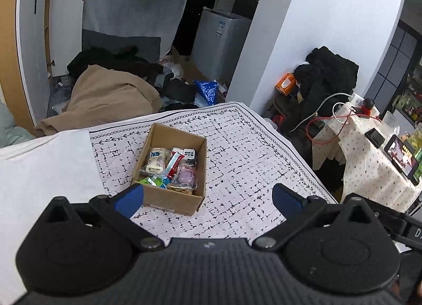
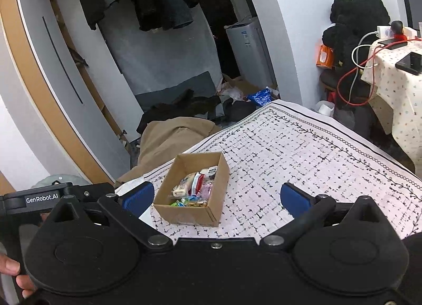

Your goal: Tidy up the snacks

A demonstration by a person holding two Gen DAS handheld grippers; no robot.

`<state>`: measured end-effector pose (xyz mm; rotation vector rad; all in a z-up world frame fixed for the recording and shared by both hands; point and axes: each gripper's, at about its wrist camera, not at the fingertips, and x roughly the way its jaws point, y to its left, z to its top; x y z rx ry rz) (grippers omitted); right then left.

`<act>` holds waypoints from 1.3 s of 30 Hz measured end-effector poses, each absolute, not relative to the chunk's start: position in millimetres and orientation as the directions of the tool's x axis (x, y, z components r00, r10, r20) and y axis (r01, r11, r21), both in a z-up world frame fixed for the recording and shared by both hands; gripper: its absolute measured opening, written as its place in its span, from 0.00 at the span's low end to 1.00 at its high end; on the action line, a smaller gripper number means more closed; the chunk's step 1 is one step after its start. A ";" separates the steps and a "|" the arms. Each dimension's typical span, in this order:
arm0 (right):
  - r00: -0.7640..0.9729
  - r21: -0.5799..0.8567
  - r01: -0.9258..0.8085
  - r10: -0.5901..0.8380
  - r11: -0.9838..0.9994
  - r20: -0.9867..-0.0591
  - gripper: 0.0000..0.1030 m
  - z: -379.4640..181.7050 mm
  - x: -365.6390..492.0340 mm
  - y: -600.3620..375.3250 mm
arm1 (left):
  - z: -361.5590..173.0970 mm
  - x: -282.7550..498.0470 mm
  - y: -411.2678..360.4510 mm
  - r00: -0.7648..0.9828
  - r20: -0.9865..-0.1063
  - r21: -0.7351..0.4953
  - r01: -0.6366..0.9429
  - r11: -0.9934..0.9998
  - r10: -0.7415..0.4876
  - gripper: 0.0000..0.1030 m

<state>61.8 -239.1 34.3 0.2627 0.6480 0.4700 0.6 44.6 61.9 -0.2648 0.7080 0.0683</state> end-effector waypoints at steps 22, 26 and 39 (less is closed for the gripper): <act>0.698 0.356 -0.305 0.461 0.883 -0.547 1.00 20.7 34.8 -265.6 | 44.6 -24.0 25.0 0.745 -0.667 -0.108 -0.091 0.990 -0.004 1.00; 0.694 0.358 -0.311 0.468 0.880 -0.547 1.00 19.8 35.7 -265.0 | 44.4 -26.3 21.3 0.746 -0.665 -0.090 -0.084 0.992 0.003 1.00; 0.677 0.343 -0.343 0.483 0.874 -0.555 1.00 19.8 33.7 -258.1 | 43.5 -26.1 17.5 0.746 -0.666 -0.071 -0.078 0.994 0.011 1.00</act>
